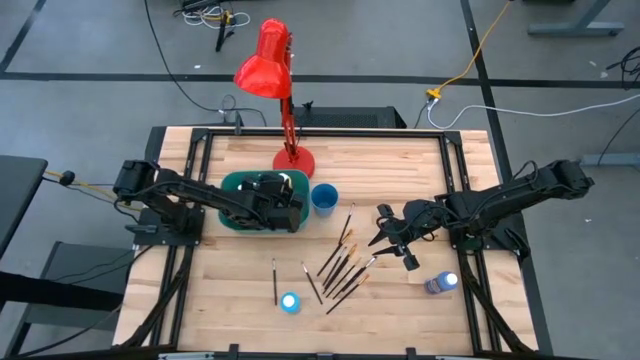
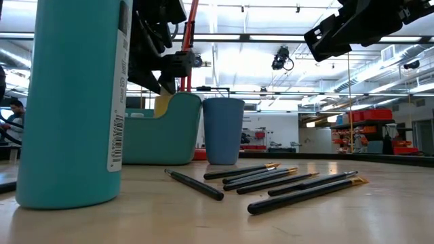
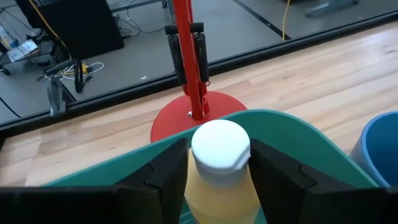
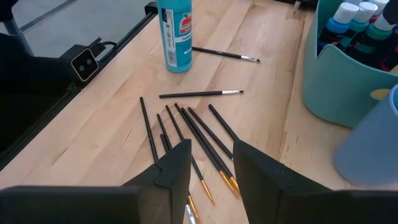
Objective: Pick & Place Paint Supplies
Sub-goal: Put the yellow paint bottle into the green bin, then put the light blue paint bottle into the green bin
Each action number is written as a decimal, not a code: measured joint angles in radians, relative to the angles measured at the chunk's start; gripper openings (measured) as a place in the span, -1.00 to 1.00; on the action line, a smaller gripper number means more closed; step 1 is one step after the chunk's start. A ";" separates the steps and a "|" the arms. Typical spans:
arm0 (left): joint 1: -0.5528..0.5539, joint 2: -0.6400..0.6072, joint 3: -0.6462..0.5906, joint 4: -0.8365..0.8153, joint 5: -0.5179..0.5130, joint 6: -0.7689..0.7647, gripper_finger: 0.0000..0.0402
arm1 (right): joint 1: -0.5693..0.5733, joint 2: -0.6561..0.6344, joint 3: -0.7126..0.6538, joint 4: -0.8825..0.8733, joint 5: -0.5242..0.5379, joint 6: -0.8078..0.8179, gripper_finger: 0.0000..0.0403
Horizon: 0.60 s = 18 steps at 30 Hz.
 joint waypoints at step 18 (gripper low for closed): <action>-0.017 -0.203 0.076 -0.005 0.198 0.293 -0.11 | 0.000 0.000 0.000 0.010 0.000 0.000 -0.37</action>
